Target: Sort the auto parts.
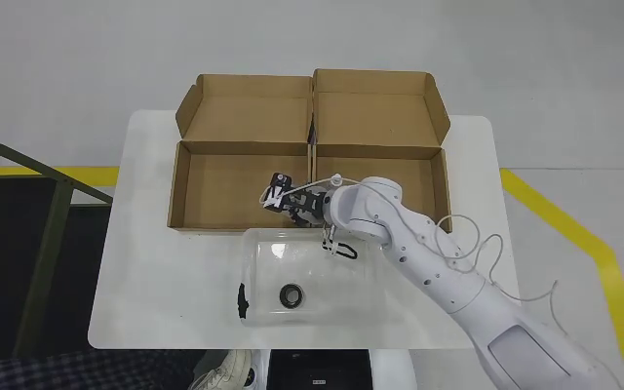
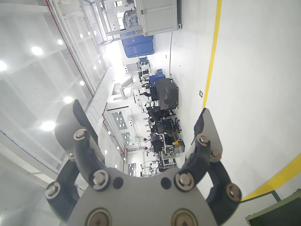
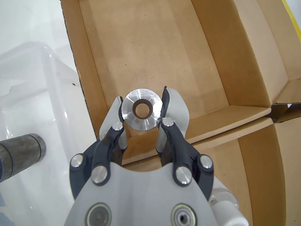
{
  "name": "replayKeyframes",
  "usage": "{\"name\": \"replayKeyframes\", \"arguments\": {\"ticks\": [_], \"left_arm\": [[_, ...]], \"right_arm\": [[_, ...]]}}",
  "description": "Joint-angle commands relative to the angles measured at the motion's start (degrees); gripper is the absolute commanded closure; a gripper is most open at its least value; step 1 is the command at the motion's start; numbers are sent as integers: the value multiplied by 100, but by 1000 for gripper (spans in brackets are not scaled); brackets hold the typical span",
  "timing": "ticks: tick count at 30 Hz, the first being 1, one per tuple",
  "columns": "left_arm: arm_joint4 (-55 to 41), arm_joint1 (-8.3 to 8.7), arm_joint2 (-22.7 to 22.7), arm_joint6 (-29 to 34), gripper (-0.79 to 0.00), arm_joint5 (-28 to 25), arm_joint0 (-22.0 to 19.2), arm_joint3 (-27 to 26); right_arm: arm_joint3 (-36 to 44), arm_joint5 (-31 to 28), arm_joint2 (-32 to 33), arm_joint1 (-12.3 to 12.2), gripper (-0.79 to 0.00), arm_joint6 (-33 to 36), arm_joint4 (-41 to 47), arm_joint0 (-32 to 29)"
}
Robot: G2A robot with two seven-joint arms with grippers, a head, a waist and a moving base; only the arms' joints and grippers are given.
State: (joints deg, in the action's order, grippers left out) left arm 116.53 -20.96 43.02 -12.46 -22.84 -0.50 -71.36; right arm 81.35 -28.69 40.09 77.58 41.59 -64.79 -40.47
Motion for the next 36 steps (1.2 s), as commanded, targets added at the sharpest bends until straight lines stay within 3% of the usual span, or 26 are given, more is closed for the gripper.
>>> {"name": "replayKeyframes", "arguments": {"ticks": [1, 7, 20, 28, 36], "left_arm": [[0, 0, 0, 0, -785, 0, 0, 0], [0, 0, 0, 0, -785, 0, 0, 0], [0, 0, 0, 0, -785, 0, 0, 0], [0, 0, 0, 0, -785, 0, 0, 0], [0, 0, 0, 0, -785, 0, 0, 0]], "right_arm": [[-15, -12, -1, 8, -231, 5, -4, 4], [-76, -33, -1, 37, -268, 15, -7, 13], [203, -55, 60, 61, -256, -10, -129, -40], [1206, -189, 282, -54, -262, 54, -374, -427], [2296, -763, 560, -274, -277, 164, -528, -1233]]}}
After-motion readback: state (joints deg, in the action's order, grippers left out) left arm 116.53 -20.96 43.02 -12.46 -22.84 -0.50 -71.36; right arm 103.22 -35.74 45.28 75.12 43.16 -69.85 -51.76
